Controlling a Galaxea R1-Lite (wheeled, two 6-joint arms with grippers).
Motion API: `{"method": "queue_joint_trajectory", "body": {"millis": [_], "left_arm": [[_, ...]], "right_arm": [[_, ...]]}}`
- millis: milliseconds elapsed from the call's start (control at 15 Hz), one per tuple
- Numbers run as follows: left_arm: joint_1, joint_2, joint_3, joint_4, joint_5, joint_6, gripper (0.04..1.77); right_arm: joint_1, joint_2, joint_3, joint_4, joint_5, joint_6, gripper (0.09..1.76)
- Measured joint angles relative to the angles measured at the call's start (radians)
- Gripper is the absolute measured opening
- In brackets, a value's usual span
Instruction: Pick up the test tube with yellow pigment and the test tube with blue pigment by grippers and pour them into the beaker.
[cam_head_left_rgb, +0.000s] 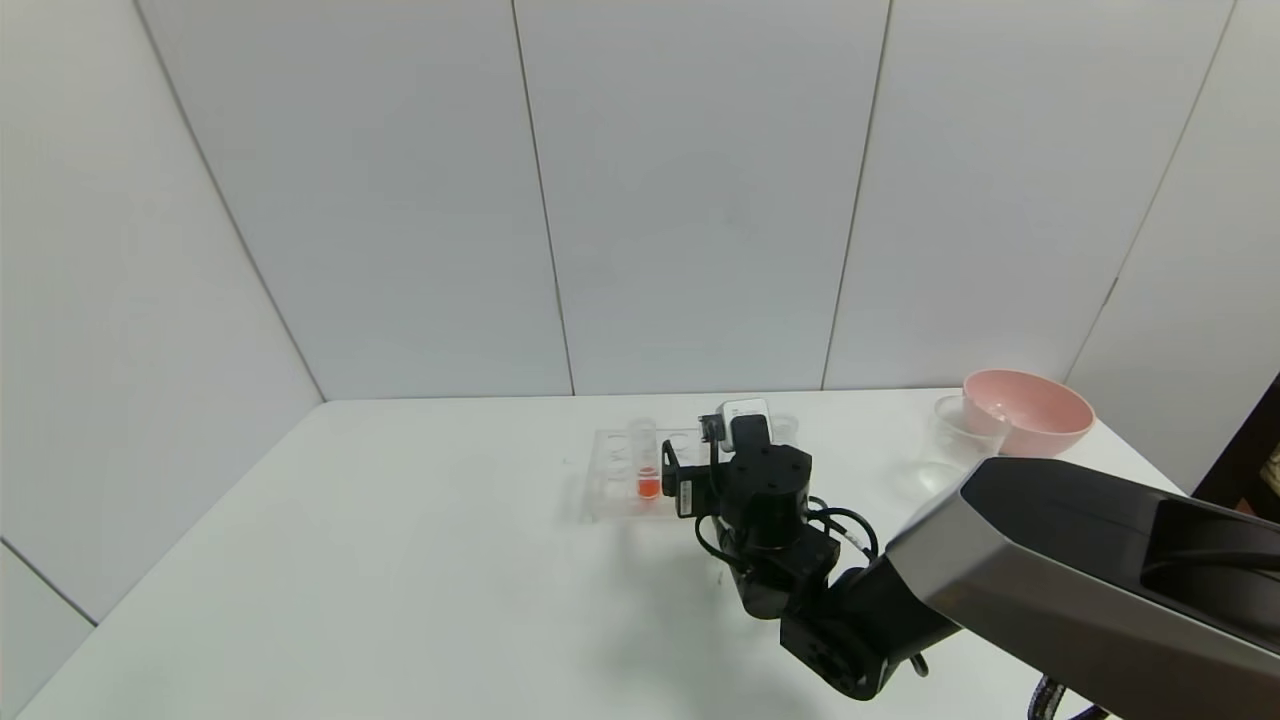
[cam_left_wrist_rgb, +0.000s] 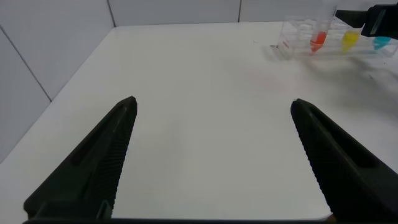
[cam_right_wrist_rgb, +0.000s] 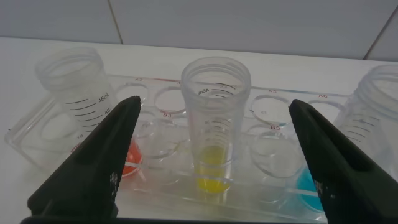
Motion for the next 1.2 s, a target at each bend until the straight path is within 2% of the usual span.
{"method": "queue_joint_trajectory", "body": {"millis": [333, 467, 600, 933, 1200], "left_arm": [[0.000, 0.000, 0.000, 0.000, 0.000, 0.000, 1.76], [0.000, 0.000, 0.000, 0.000, 0.000, 0.000, 1.76], [0.000, 0.000, 0.000, 0.000, 0.000, 0.000, 1.76], [0.000, 0.000, 0.000, 0.000, 0.000, 0.000, 1.76], [0.000, 0.000, 0.000, 0.000, 0.000, 0.000, 1.76]], "right_arm": [[-0.011, 0.018, -0.007, -0.005, 0.002, 0.001, 1.71], [-0.015, 0.020, -0.007, -0.005, -0.001, 0.000, 1.36], [-0.015, 0.021, -0.007, -0.005, 0.000, 0.001, 1.08], [-0.011, 0.021, -0.006, -0.006, 0.002, 0.000, 0.52], [-0.011, 0.014, 0.004, -0.007, 0.001, 0.000, 0.52]]}}
